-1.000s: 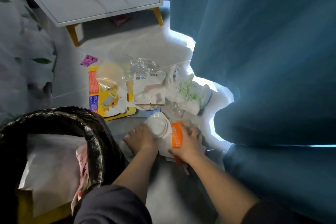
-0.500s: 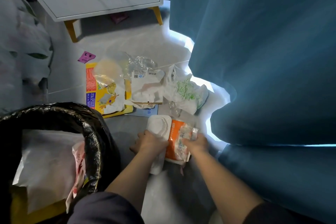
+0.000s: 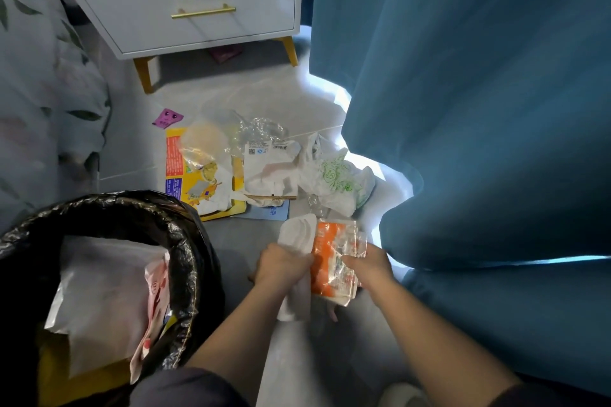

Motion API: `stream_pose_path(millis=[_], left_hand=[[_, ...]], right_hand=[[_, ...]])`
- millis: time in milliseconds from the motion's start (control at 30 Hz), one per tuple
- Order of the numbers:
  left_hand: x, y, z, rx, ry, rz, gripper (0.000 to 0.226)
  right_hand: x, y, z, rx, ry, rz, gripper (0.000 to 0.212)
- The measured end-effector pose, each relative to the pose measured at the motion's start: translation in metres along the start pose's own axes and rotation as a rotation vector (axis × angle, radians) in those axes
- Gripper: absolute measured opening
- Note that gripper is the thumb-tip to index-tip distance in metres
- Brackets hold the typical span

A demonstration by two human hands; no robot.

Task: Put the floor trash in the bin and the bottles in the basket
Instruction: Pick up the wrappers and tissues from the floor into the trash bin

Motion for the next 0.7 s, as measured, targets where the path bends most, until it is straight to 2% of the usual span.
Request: stream_pose_path(millis=[133, 267, 500, 700], left_hand=[[0.005, 0.009, -0.024, -0.078, -0.046, -0.047, 0.03], [0.02, 0.013, -0.051, -0.149, -0.009, -0.066, 0.021], [0.048, 0.005, -0.08, -0.231, 0.025, -0.121, 0.043], [0.058, -0.006, -0.075, -0.206, -0.038, -0.298, 0.069]], right_hand=[[0.02, -0.019, -0.018, 0.069, 0.019, -0.034, 0.026], [0.03, -0.041, -0.044, 0.127, 0.013, -0.023, 0.019], [0.029, -0.068, -0.08, 0.224, 0.005, -0.006, 0.008], [0.023, -0.063, -0.082, 0.224, -0.022, 0.123, 0.015]])
Point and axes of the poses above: each hand's wrist, its own z-axis towards the middle knuckle, its own x-axis out of the back of the hand, y = z × x, the point moved 4 cm from there along z, towards the middle knuckle, and after that the axes turned 7 degrees about x, right-handed, at the moved point
